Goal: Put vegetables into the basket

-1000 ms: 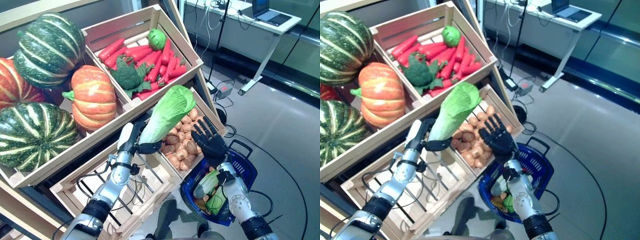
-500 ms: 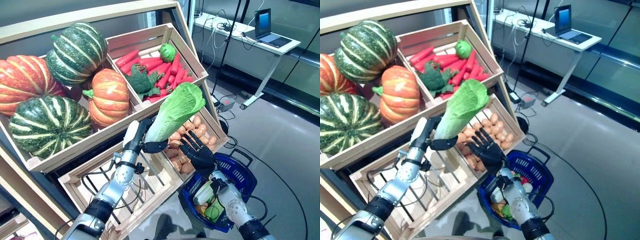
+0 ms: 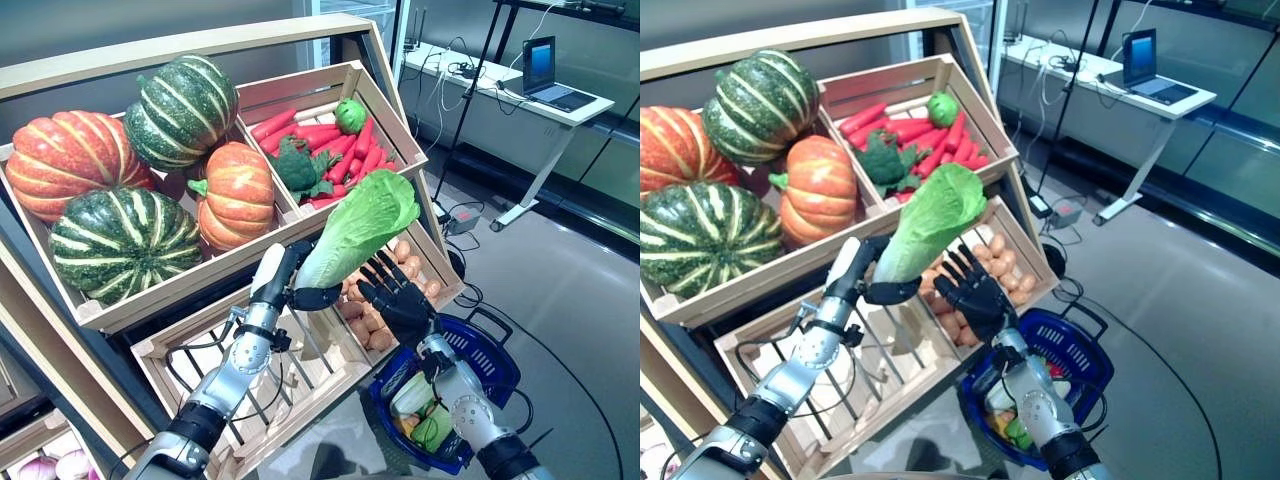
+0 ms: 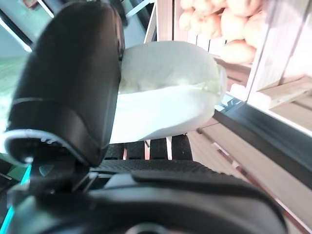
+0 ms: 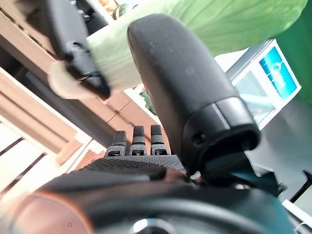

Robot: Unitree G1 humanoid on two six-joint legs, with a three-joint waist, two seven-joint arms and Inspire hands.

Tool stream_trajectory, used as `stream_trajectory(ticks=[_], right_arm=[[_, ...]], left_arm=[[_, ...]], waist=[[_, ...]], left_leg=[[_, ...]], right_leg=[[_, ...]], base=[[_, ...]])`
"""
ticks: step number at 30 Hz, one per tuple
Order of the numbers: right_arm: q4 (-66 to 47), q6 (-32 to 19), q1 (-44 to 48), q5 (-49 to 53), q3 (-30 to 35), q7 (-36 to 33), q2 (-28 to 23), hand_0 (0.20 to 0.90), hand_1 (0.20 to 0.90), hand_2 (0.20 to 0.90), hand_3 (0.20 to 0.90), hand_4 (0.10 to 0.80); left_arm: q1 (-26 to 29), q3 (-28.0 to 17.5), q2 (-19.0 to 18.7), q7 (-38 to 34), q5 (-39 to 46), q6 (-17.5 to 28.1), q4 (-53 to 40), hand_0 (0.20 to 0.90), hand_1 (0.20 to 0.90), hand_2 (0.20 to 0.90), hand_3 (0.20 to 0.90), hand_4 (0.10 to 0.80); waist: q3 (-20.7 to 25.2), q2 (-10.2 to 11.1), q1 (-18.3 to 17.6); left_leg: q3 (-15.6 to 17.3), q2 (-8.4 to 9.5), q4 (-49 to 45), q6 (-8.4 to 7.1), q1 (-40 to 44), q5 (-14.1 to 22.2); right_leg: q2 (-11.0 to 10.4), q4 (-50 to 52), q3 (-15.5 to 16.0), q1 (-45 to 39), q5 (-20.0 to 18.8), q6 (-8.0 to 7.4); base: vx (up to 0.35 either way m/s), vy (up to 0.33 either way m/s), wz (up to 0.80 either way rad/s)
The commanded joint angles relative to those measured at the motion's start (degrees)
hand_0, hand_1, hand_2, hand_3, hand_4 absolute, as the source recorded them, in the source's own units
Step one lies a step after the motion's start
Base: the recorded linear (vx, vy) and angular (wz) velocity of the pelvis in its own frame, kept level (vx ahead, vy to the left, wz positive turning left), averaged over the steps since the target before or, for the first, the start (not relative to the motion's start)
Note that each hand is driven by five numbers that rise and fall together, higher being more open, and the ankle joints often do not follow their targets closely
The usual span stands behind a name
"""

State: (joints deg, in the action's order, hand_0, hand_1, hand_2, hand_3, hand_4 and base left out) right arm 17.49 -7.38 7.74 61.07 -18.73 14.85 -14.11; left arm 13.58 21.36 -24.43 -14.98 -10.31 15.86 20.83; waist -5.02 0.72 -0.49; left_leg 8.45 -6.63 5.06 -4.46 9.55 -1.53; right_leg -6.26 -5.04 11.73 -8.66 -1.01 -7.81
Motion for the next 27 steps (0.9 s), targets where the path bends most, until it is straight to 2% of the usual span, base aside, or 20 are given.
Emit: stream_trajectory(ticks=[1, 8, 14, 19, 22, 27], right_arm=[[-6.5, -6.7, 9.2, -1.4, 3.3, 0.1, 0.9, 0.900, 0.900, 0.900, 0.900, 0.800], [-8.4, -4.6, 13.4, -0.1, 4.6, 0.7, 0.7, 0.900, 0.900, 0.900, 0.900, 0.800], [-8.4, -0.7, 14.2, 2.5, 3.0, 2.3, 1.2, 0.900, 0.900, 0.900, 0.900, 0.800], [-7.4, -0.4, 15.1, 3.6, 1.9, 3.3, 1.5, 0.900, 0.900, 0.900, 0.900, 0.800], [-7.7, 0.1, 15.9, 3.9, 1.2, 6.4, 1.7, 0.900, 0.900, 0.900, 0.900, 0.800], [-9.9, 0.6, 17.8, 4.0, 0.6, 13.7, 1.1, 0.900, 0.900, 0.900, 0.900, 0.800]], left_arm=[[6.6, 1.4, -2.3, -0.5, 2.2, 4.9, -2.6, 0.300, 0.300, 0.300, 0.300, 0.400], [6.3, 3.3, -2.0, 1.4, 2.7, 5.0, -1.0, 0.300, 0.300, 0.300, 0.300, 0.400], [6.3, 5.6, -2.0, 1.9, 1.1, 6.3, -0.2, 0.300, 0.300, 0.300, 0.300, 0.400], [7.6, 8.0, -1.9, 2.5, -0.7, 5.7, -1.0, 0.300, 0.300, 0.300, 0.300, 0.400], [8.2, 9.3, -1.5, 4.3, 1.4, 4.4, -0.6, 0.300, 0.300, 0.300, 0.300, 0.400], [8.0, 9.5, 0.9, 10.5, 10.0, 1.8, 3.3, 0.300, 0.300, 0.300, 0.300, 0.400]], waist=[[3.8, 0.4, 1.0], [4.1, 0.6, 1.6], [4.5, 0.8, 1.7], [4.5, 1.0, 1.7], [4.4, 1.1, 1.7], [4.5, 1.2, 1.6]], left_leg=[[-0.6, 2.29, -0.1, 1.04, -1.8, 2.9], [-1.0, 2.24, -0.1, 0.96, -1.7, 3.1], [-1.2, 2.22, -0.1, 0.95, -1.8, 3.2], [-1.1, 2.15, -0.1, 0.96, -1.9, 3.2], [-1.2, 2.17, -0.1, 0.96, -2.0, 3.2], [-1.0, 2.06, -0.1, 0.95, -2.1, 3.2]], right_leg=[[-1.1, 1.2, -0.3, 0.3, 0.6, -0.11], [-1.3, 1.2, -0.1, 0.0, 0.7, -0.14], [-1.3, 1.0, -0.3, 0.1, 0.6, -0.22], [-1.3, 0.8, -0.3, 0.2, 0.5, -0.28], [-1.3, 0.8, -0.5, 0.2, 0.5, -0.34], [-1.3, 0.8, -0.6, 0.3, 0.5, -0.32]], base=[[0.000, -0.010, 0.05], [0.002, -0.003, 0.02], [0.002, 0.004, 0.08], [0.000, 0.000, 0.00], [0.000, 0.000, 0.00], [0.000, 0.000, 0.00]])
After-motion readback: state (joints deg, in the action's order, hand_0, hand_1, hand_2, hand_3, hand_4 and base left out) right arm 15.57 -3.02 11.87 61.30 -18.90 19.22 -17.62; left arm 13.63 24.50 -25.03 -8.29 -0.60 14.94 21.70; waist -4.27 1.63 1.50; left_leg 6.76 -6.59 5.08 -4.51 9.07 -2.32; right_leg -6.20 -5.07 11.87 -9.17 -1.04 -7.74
